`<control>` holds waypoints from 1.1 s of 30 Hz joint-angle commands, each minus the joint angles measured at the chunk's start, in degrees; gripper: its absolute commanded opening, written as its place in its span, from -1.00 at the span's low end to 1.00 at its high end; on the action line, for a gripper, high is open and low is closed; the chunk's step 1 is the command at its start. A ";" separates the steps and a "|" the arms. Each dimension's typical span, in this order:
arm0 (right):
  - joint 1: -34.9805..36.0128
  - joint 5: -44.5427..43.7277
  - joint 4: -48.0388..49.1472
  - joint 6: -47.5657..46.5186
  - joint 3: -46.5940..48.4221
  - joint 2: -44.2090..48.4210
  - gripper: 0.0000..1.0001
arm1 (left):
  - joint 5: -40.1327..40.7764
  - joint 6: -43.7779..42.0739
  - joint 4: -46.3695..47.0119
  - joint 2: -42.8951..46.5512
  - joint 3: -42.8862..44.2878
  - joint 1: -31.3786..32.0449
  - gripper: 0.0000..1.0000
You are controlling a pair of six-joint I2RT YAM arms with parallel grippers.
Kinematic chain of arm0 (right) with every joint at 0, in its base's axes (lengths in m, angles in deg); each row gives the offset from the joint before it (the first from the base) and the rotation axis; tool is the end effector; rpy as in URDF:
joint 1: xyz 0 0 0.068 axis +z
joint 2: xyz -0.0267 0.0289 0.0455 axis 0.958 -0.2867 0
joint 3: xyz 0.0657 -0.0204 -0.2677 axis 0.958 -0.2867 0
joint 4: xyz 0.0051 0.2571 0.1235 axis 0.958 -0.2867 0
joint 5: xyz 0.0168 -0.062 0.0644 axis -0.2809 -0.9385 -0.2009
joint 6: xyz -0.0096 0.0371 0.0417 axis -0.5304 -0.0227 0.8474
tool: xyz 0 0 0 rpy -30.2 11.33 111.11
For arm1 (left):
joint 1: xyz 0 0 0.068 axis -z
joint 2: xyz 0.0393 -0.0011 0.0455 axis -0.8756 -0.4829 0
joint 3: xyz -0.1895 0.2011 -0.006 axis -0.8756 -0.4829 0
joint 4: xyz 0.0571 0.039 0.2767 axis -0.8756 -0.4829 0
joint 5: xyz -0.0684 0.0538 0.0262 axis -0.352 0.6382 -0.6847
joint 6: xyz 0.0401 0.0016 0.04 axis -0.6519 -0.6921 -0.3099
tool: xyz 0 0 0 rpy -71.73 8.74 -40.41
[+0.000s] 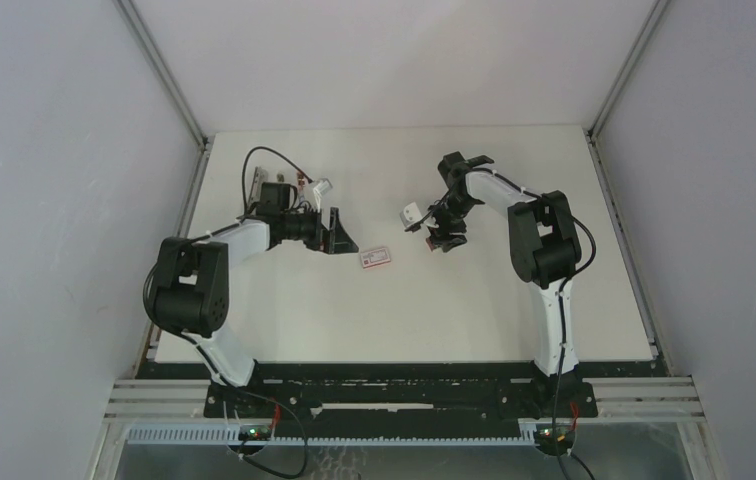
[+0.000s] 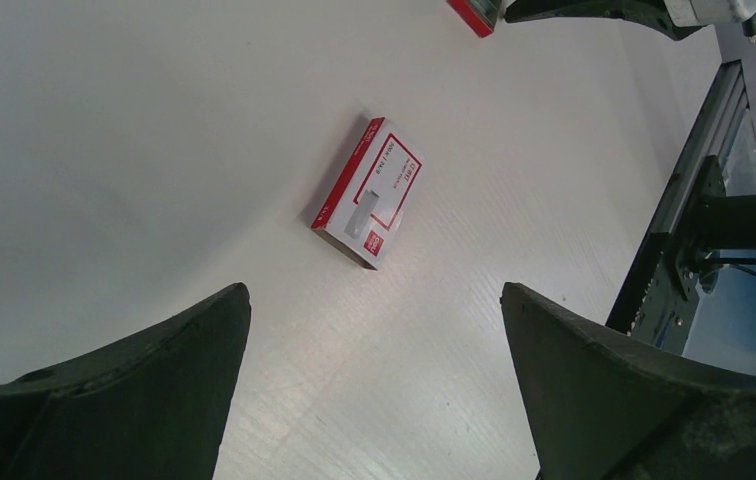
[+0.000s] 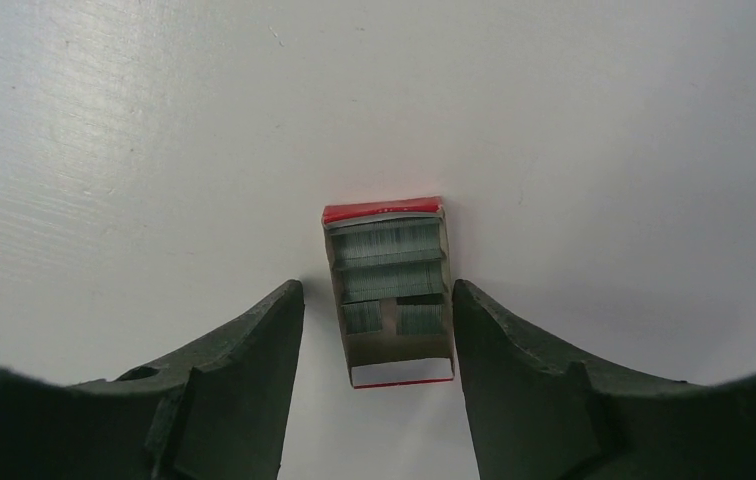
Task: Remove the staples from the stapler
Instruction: Close the staple box at the center of the board.
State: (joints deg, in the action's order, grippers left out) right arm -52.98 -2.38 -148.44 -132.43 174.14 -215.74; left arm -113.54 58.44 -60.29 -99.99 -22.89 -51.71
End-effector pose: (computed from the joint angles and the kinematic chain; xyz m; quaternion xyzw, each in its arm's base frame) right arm 0.4129 0.1729 0.1492 -0.7913 0.5623 0.1912 0.1451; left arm 0.3511 -0.0884 0.1567 0.1875 0.8470 -0.4193 0.2676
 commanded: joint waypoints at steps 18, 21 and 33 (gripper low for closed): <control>0.82 1.13 -3.37 -2.06 3.81 -0.27 0.01 | -3.60 3.83 4.37 -0.88 -2.23 0.29 0.99; 0.82 0.79 -3.90 -2.46 3.74 -0.51 0.09 | -3.62 3.85 4.48 -0.84 -2.25 0.31 0.99; 0.99 0.88 -1.24 -0.41 3.26 -1.08 0.02 | -3.54 4.14 4.82 -0.97 -2.35 0.32 1.00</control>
State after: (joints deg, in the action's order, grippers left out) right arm -52.39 -2.27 -150.49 -133.17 176.08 -216.61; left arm -115.07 61.83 -57.28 -100.80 -24.31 -51.69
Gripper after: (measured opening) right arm 0.520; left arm 0.996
